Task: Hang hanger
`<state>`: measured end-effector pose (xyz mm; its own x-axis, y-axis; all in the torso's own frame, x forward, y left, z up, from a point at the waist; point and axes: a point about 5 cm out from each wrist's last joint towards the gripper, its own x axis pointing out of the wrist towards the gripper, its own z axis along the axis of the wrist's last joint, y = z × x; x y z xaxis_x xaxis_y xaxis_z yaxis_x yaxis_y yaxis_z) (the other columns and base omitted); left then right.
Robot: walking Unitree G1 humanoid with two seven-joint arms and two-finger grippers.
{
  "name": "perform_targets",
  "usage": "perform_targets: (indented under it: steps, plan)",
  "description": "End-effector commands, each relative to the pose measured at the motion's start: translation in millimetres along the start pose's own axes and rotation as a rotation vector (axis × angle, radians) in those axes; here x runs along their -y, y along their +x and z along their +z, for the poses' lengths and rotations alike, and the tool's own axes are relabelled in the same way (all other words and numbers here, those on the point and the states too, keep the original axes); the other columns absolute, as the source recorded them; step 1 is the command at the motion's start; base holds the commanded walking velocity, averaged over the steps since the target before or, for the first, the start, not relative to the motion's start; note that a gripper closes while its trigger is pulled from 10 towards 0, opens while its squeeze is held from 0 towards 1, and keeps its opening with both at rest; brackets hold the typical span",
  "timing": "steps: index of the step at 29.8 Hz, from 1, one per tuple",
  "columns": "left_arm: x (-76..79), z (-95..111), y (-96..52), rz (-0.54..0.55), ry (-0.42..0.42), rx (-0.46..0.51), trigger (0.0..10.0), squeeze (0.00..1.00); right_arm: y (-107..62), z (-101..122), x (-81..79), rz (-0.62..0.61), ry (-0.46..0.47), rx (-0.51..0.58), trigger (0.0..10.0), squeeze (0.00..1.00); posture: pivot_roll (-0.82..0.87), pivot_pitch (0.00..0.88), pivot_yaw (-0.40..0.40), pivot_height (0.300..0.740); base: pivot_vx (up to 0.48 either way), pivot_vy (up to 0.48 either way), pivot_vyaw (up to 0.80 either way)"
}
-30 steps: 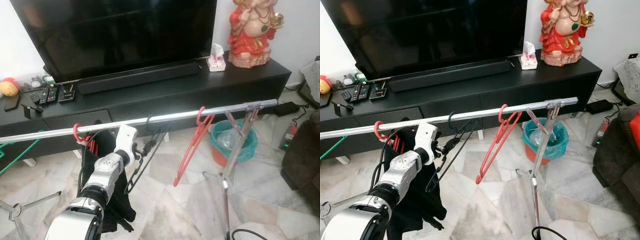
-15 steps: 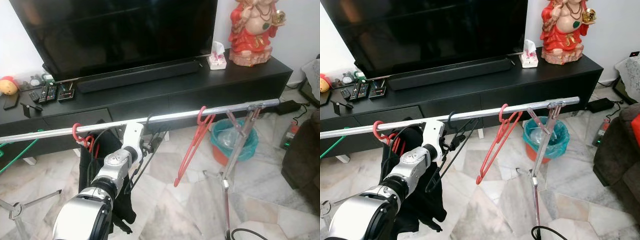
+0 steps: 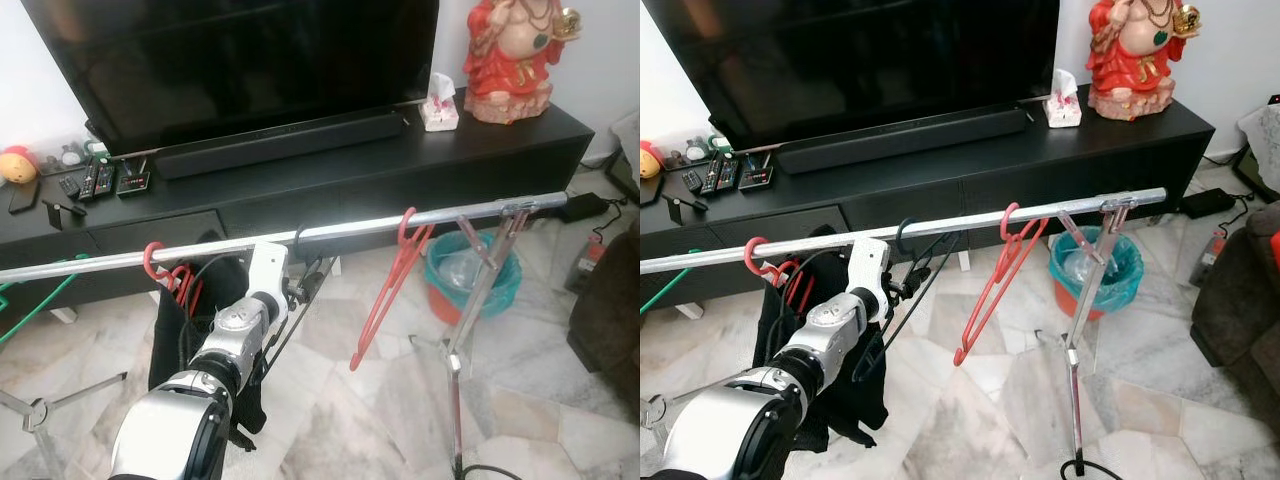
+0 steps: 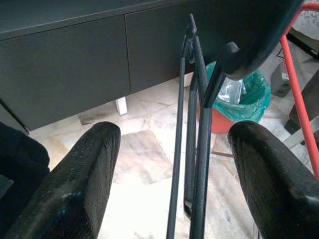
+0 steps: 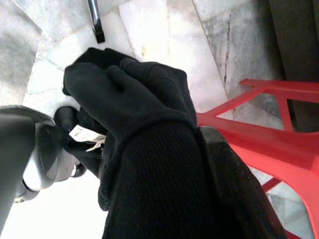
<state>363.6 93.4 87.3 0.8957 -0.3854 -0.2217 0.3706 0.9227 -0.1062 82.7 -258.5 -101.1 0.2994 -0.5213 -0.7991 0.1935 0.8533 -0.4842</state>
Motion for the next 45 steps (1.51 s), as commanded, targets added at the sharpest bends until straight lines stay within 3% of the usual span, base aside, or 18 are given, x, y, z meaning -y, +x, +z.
perform_targets:
  steps: [1,5,6,7,8,9,29,45]
  plan:
    - [0.1,2,1.1,0.002,0.015,0.0,10.0,0.0,-1.6,-2,-3.7,0.009,-0.007,0.006,10.0,0.0,-0.15,0.056,0.115,0.74,0.0,0.0,0.0]
    - [4.7,2,2.2,-0.008,-0.009,0.007,10.0,0.0,-3.8,-8,-5.7,0.017,-0.022,0.023,10.0,0.0,-0.17,0.078,0.116,0.74,0.0,0.0,0.0]
    - [5.3,2,2.4,-0.009,-0.015,0.01,8.2,0.0,-4.2,-9,-6.1,0.017,-0.025,0.026,10.0,0.0,-0.18,0.083,0.116,0.74,0.0,0.0,0.0]
    - [6.3,3,2.8,-0.012,-0.019,0.016,2.7,0.0,-4.7,-10,-6.7,0.018,-0.029,0.029,10.0,0.0,-0.18,0.089,0.115,0.74,0.0,0.0,0.0]
    - [7.0,4,3.0,-0.014,-0.021,0.02,2.7,0.0,-5.1,-11,-7.0,0.019,-0.032,0.032,10.0,0.0,-0.18,0.091,0.115,0.74,0.0,0.0,0.0]
    - [8.8,5,3.8,-0.019,-0.025,0.027,0.0,0.0,-5.7,-12,-7.9,0.022,-0.041,0.038,10.0,0.0,-0.18,0.096,0.114,0.74,0.0,0.0,0.0]
    - [-1.2,9,1.6,0.056,-0.016,0.066,0.0,0.0,-6.9,-6,-12.4,0.029,-0.074,0.086,10.0,0.0,-0.17,0.104,0.099,0.74,0.0,0.0,0.0]
    - [-1.7,14,1.5,0.047,-0.017,0.106,0.0,0.0,-6.7,6,-17.9,0.04,-0.079,0.113,10.0,0.0,-0.16,0.086,0.099,0.74,0.0,0.0,0.0]
